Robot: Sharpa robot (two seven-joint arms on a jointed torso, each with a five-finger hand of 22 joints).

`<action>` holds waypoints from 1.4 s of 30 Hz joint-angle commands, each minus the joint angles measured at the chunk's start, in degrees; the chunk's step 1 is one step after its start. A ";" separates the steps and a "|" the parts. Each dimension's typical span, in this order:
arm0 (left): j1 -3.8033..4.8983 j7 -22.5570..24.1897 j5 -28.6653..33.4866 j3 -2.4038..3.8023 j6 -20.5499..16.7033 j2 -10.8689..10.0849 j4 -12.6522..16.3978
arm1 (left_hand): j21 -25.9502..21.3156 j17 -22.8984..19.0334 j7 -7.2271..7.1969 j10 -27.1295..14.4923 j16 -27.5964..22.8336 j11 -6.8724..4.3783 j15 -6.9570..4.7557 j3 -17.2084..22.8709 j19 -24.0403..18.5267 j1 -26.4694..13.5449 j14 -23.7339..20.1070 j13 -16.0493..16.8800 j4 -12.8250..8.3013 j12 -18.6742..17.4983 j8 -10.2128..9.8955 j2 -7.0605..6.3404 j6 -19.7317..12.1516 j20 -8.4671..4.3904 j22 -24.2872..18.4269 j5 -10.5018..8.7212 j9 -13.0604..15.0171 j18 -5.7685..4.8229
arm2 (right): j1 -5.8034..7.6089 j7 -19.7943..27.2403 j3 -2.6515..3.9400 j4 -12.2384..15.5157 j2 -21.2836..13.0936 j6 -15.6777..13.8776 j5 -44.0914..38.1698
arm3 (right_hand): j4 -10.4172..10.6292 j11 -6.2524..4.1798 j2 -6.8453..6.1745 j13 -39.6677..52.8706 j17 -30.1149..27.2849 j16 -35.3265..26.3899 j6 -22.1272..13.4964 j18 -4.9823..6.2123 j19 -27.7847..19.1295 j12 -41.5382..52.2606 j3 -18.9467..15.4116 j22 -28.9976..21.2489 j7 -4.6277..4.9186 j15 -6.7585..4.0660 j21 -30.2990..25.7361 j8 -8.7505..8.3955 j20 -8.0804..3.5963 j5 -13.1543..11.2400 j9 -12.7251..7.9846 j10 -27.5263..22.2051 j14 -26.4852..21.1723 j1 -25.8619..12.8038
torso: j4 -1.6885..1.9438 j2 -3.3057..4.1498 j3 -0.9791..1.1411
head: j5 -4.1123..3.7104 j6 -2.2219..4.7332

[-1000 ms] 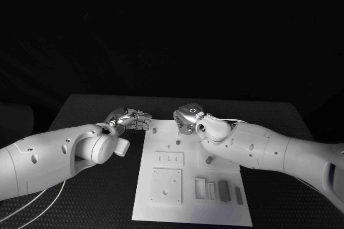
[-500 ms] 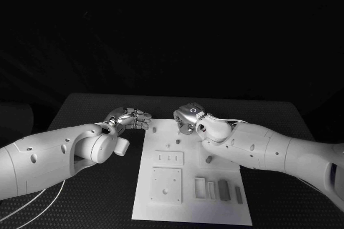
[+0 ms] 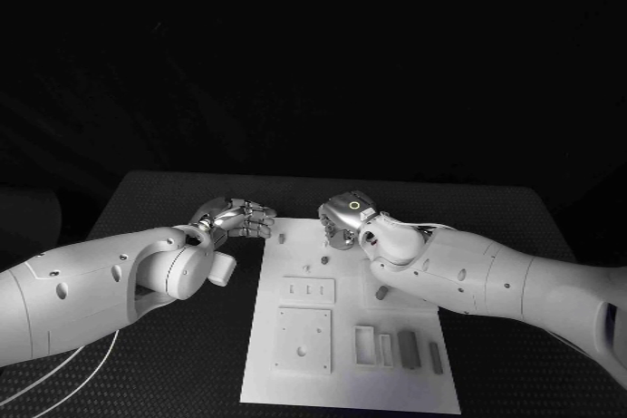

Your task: Assemble the parts on the task board

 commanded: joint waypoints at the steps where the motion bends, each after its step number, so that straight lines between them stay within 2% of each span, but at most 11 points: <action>1: 0.08 0.47 0.03 0.05 -0.25 -0.01 0.17 | -0.19 0.09 0.21 0.04 -0.39 0.30 0.03 -0.24 -0.19 -0.07 -0.22 0.02 -0.07 -0.20 -0.29 -0.41 0.14 -0.12 -0.08 0.02 0.07 -0.17 | -0.31 -0.81 -0.15 0.29 -0.09 0.01 -1.13 | 0.31 -0.28 -0.57 0.25 -0.05 0.25 0.39 2.53 0.19 -0.21 0.17 1.26 -0.13 -0.28 0.34 -0.32 0.06 0.26 0.07 0.45 0.43 -0.36 | 0.05 0.05 0.02 | 0.02 -0.06; 15: 0.08 0.45 0.06 0.05 -0.27 0.17 -0.08 | -0.22 0.11 0.22 0.04 -0.44 0.32 0.04 -0.26 -0.19 -0.02 -0.23 0.04 -0.05 -0.26 -0.33 -0.47 0.15 -0.11 -0.09 0.02 0.09 -0.18 | -0.37 -1.30 -0.14 0.54 -0.10 -1.40 -1.40 | 0.43 -0.35 -0.93 0.44 -0.09 0.40 0.52 2.53 0.34 -0.25 0.48 1.24 -0.20 -0.35 0.50 -0.40 -0.06 0.27 0.31 0.61 0.55 -0.43 | 0.01 0.10 -0.04 | -0.03 0.06; 22: 0.08 0.47 0.06 0.05 -0.20 0.26 -0.11 | -0.24 0.13 0.22 0.04 -0.46 0.32 0.05 -0.26 -0.19 0.00 -0.23 0.04 -0.03 -0.29 -0.35 -0.46 0.15 -0.11 -0.10 0.02 0.10 -0.19 | -0.37 -1.88 -0.14 0.75 -0.02 -2.81 -2.01 | -0.24 -0.66 0.93 0.85 -0.01 0.79 1.03 2.53 0.42 -0.12 1.45 1.28 -0.40 -0.64 0.82 -0.38 -0.34 0.27 0.81 1.17 0.68 1.15 | 0.07 0.09 -0.09 | -0.06 0.07; 31: 0.08 0.45 0.08 0.05 -0.19 0.22 -0.06 | -0.26 0.15 0.22 0.05 -0.50 0.33 0.06 -0.27 -0.18 0.02 -0.24 0.05 -0.01 -0.32 -0.37 -0.45 0.18 -0.10 -0.11 0.02 0.12 -0.20 | -0.37 -2.35 -0.12 1.16 0.06 -3.57 -2.52 | -0.24 -0.65 0.67 0.94 0.00 0.85 1.03 2.53 0.32 -0.18 1.25 1.30 -0.39 -0.63 0.89 -0.46 -0.31 0.26 0.91 1.16 0.61 1.11 | 0.10 0.09 -0.14 | -0.05 0.16; 42: 0.10 0.23 0.09 0.05 -0.12 0.18 -0.11 | -0.28 0.17 0.22 0.06 -0.54 0.33 0.07 -0.29 -0.19 0.04 -0.25 0.06 -0.01 -0.36 -0.39 -0.48 0.20 -0.09 -0.12 0.01 0.14 -0.20 | -0.36 -2.49 -0.11 1.08 0.19 -2.81 -2.53 | -0.20 -0.36 0.49 1.03 -0.14 0.69 0.57 2.53 -0.33 -0.66 1.20 1.23 -0.18 -0.34 0.78 -1.01 -0.07 0.26 1.06 0.61 0.00 1.13 | 0.00 0.09 -0.12 | 0.01 0.20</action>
